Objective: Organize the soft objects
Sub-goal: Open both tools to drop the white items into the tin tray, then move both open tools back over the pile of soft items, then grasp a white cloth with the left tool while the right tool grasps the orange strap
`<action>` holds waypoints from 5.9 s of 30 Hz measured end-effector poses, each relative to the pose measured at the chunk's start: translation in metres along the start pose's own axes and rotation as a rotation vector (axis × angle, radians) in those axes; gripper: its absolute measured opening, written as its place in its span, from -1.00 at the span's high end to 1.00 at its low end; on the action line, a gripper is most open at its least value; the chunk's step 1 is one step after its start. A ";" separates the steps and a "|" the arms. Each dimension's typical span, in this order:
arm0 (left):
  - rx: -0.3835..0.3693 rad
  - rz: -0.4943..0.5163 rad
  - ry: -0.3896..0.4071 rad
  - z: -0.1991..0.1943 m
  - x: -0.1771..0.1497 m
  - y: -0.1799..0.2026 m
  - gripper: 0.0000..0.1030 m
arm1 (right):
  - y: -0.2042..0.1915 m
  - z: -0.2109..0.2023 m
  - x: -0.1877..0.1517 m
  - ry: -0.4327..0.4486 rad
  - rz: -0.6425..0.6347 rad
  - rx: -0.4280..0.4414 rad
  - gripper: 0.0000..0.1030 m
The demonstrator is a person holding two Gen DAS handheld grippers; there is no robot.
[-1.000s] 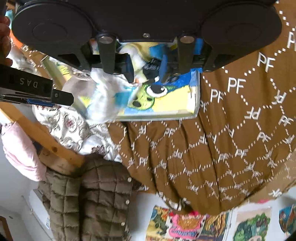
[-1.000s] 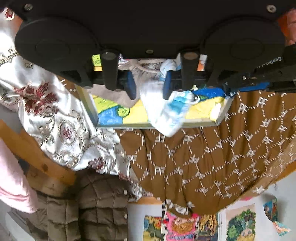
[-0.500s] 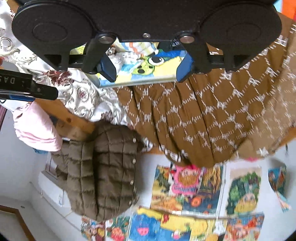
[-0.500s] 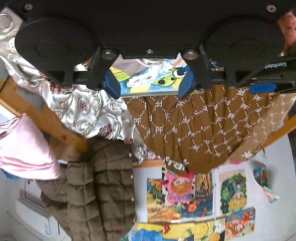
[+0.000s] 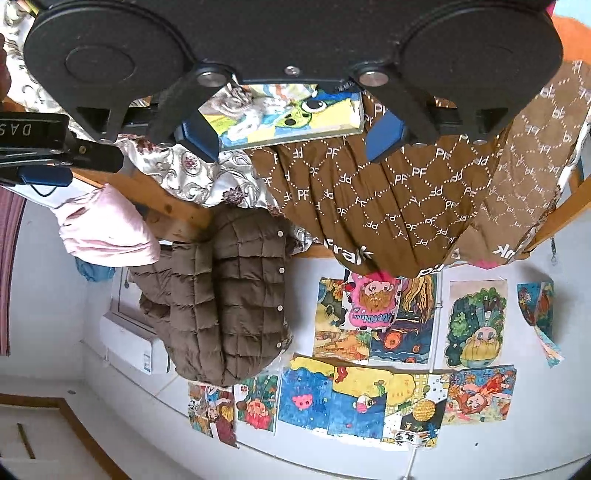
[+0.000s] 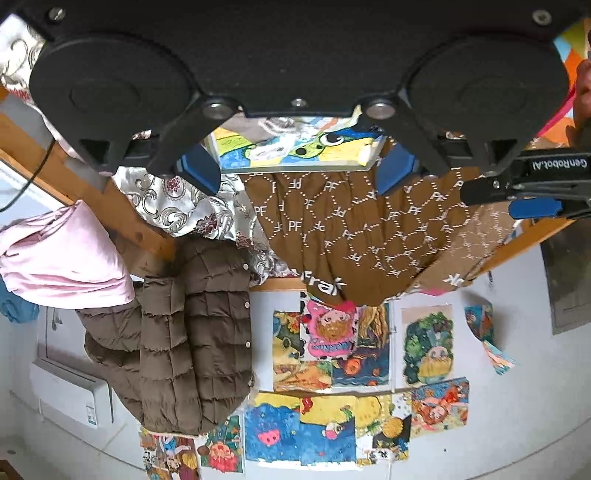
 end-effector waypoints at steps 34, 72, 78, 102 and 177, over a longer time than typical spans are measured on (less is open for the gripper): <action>0.007 -0.019 -0.171 -0.103 -0.189 -0.017 -0.98 | -0.023 -0.105 -0.163 -0.095 0.125 -0.023 -0.99; 0.062 -0.017 -0.460 -0.048 -0.252 -0.032 -0.98 | -0.044 -0.035 -0.241 -0.296 0.131 0.060 -0.99; 0.045 -0.042 -0.471 -0.043 -0.252 -0.031 -0.98 | -0.044 -0.025 -0.234 -0.259 0.118 0.057 -0.99; 0.018 -0.134 -0.460 0.009 -0.238 -0.037 -0.98 | -0.041 0.001 -0.230 -0.255 0.181 0.067 -0.99; -0.267 0.198 -0.419 0.158 -0.233 0.034 0.90 | -0.099 0.047 -0.289 -0.582 -0.237 0.053 0.58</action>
Point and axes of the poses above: each gripper's, at about its wrist camera, not at the fingertips, and z roughly the way its jaws point, y to its right, x to its top, the point moved 10 cm from there along z, roughly the way its jaws point, and after that the axes turned 5 degrees about -y, right-handed, at the moved point
